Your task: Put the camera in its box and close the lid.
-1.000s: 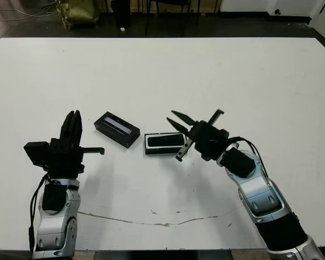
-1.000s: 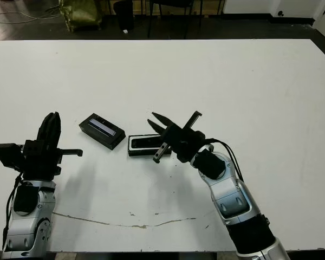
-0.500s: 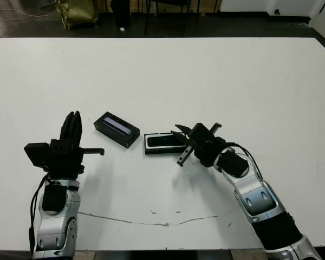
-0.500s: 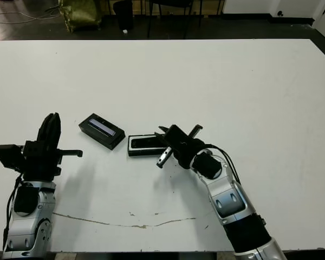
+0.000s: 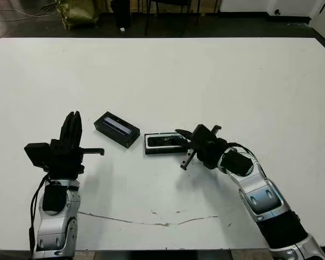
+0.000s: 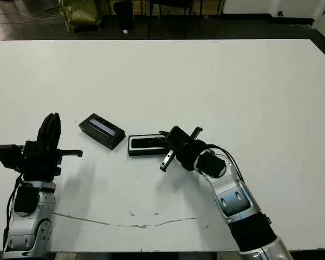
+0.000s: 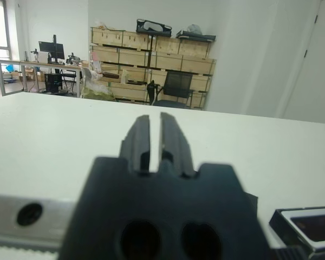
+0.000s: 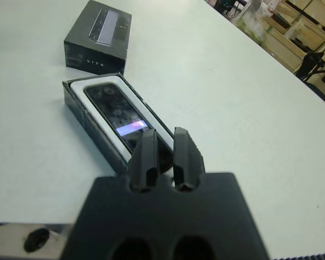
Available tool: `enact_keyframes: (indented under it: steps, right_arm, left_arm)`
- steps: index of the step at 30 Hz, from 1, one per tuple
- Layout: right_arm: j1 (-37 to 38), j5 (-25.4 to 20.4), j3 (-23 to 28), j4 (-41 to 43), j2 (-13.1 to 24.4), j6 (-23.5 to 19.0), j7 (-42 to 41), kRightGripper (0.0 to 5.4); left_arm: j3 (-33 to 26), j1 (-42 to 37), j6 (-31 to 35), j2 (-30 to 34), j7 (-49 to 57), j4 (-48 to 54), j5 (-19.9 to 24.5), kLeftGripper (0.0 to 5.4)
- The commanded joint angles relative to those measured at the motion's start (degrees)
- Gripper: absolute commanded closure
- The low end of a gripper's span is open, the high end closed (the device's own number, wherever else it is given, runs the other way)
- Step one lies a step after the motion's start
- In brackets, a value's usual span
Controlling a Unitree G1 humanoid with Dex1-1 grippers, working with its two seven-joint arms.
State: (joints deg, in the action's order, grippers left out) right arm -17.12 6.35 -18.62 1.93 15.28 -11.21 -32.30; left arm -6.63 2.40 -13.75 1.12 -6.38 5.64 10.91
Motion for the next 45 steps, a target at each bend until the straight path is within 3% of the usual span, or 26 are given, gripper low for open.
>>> enact_keyframes:
  steps: [1,7,12,17,21,26,30,33,38,45]
  right_arm:
    - [2.21,-0.50,0.80,1.54,1.71,-2.12,-0.73,5.39]
    - [4.57,-0.48,3.67,8.33,1.89,-7.15,2.73,5.39]
    - [7.50,-9.99,11.89,9.33,-2.25,-2.02,5.13,5.39]
    - [8.69,-16.66,18.07,9.60,-3.50,3.48,5.73,5.39]
    - [9.91,-20.82,22.83,11.40,-2.05,2.07,5.98,5.39]
    - [12.39,-24.53,27.22,11.65,-0.01,1.17,5.62,5.39]
    - [13.68,-27.18,29.11,11.40,0.48,-0.12,5.66,5.39]
    - [13.92,-29.00,29.83,9.80,0.52,0.22,4.61,5.39]
    - [14.99,-29.56,29.47,9.56,0.59,0.05,4.55,5.39]
    - [15.34,-29.70,28.55,8.36,-0.02,1.62,3.80,5.39]
  left_arm:
    - [-0.11,0.93,0.65,0.18,0.16,-0.64,-0.34,5.40]
    - [-0.11,0.79,0.45,0.10,0.12,-0.77,-0.41,5.40]
    - [-0.05,0.78,0.57,0.24,0.32,-0.65,-0.89,5.40]
    - [-0.35,0.29,-0.15,0.66,-0.75,-0.83,-0.30,5.40]
    - [-0.90,-1.12,1.51,3.07,-1.88,1.69,-0.50,5.40]
    - [-1.20,-5.52,11.86,10.22,-4.42,8.54,-1.15,5.40]
    - [-0.14,-15.03,23.96,20.76,-12.07,9.48,-0.93,5.40]
    - [3.24,-23.97,27.87,29.38,-21.43,4.68,-2.92,5.40]
    - [13.35,-40.01,25.33,35.93,-36.71,-10.98,-8.76,5.40]
    - [27.85,-59.01,17.82,32.74,-50.30,-34.36,-21.22,5.40]
